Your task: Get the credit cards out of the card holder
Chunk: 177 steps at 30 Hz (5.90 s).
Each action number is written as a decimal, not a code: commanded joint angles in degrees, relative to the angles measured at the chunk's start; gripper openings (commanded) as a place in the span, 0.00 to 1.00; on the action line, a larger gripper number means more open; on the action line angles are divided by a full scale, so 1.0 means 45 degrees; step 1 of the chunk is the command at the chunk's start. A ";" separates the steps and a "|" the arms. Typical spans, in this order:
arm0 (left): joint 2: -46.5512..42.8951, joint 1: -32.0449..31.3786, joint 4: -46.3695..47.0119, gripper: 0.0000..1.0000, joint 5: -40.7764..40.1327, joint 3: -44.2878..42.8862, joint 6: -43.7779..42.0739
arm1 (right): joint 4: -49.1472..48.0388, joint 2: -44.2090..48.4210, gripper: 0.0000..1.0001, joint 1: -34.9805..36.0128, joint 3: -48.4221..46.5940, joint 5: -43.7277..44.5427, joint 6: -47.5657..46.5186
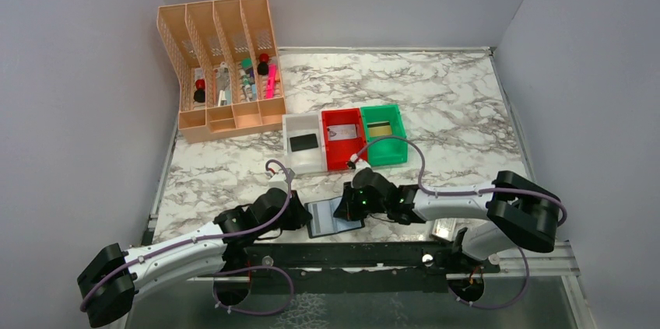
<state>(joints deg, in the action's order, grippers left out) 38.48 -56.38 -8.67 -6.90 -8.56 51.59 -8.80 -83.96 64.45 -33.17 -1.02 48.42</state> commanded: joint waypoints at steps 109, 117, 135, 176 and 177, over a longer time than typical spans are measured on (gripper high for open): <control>0.1814 -0.1235 -0.1296 0.35 -0.0720 -0.2842 -0.0335 | 0.3895 -0.2451 0.01 0.0191 -0.0932 0.3234 -0.0130; 0.1858 -0.1278 -0.1423 0.36 -0.0710 -0.2912 -0.0332 | 0.3850 -0.2426 0.01 0.0191 -0.0924 0.3172 -0.0138; 0.1937 -0.1470 -0.1889 0.40 -0.1123 -0.3156 -0.0312 | 0.3847 -0.2535 0.01 0.0191 -0.1098 0.3054 -0.0241; 0.2354 -0.1511 -0.2005 0.43 -0.1341 -0.2849 -0.0104 | 0.3698 -0.2585 0.01 0.0190 -0.0989 0.2938 -0.0207; 0.2229 -0.1504 -0.1959 0.43 -0.1297 -0.2823 -0.0116 | 0.3689 -0.2588 0.01 0.0188 -0.0989 0.2931 -0.0199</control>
<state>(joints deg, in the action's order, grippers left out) 51.05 -62.76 -17.93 -11.49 -21.08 51.18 -0.99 -91.50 65.69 -40.88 9.54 49.89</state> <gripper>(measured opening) 0.429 0.016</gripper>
